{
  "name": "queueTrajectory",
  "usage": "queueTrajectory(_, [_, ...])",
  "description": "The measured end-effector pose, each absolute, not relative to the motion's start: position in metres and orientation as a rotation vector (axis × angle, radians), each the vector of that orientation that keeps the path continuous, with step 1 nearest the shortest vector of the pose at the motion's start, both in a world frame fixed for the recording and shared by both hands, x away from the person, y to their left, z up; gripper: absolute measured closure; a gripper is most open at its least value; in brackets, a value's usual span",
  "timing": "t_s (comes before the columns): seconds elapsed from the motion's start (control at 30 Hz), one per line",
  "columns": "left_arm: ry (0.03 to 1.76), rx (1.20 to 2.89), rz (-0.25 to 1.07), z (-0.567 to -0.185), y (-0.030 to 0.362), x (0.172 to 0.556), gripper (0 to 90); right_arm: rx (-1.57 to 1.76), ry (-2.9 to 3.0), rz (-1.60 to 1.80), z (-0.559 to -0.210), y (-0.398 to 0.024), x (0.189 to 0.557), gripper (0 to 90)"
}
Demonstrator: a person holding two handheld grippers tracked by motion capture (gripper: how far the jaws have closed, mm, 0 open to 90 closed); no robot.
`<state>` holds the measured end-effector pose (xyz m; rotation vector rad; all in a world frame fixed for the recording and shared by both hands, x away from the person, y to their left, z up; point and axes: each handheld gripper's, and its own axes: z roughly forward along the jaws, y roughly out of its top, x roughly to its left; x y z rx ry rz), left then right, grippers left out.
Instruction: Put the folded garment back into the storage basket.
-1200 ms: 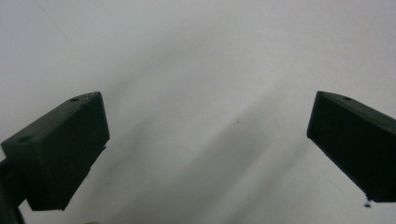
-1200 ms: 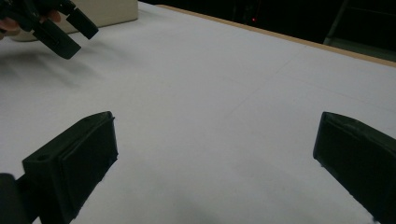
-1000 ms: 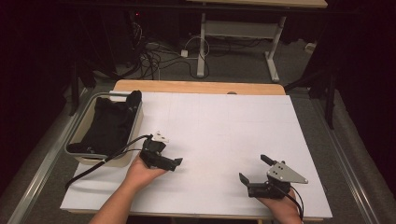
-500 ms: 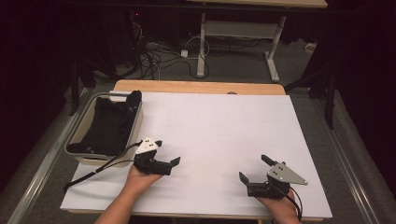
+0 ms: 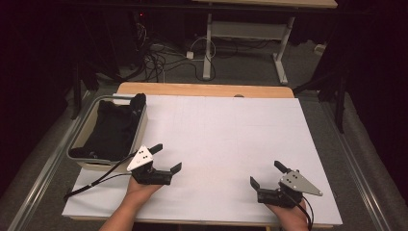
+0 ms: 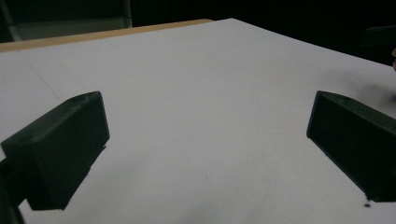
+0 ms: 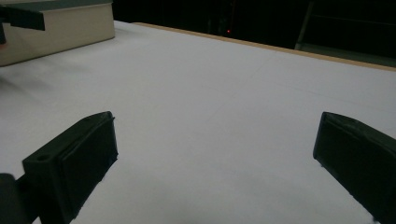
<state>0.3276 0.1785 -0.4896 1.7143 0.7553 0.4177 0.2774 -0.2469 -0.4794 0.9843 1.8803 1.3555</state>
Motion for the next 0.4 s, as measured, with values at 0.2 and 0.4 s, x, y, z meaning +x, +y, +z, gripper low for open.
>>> queueTrajectory(0.2, [0.756,1.716,0.42,-0.4901,0.1781,0.3265,0.0,0.986,1.862,1.355,-0.4787,-0.2524,0.2739,0.3])
queueTrajectory(0.4, [0.765,1.717,0.423,-0.4905,0.1777,0.3271,0.0,0.977,1.862,1.357,-0.4786,-0.2555,0.2717,0.3])
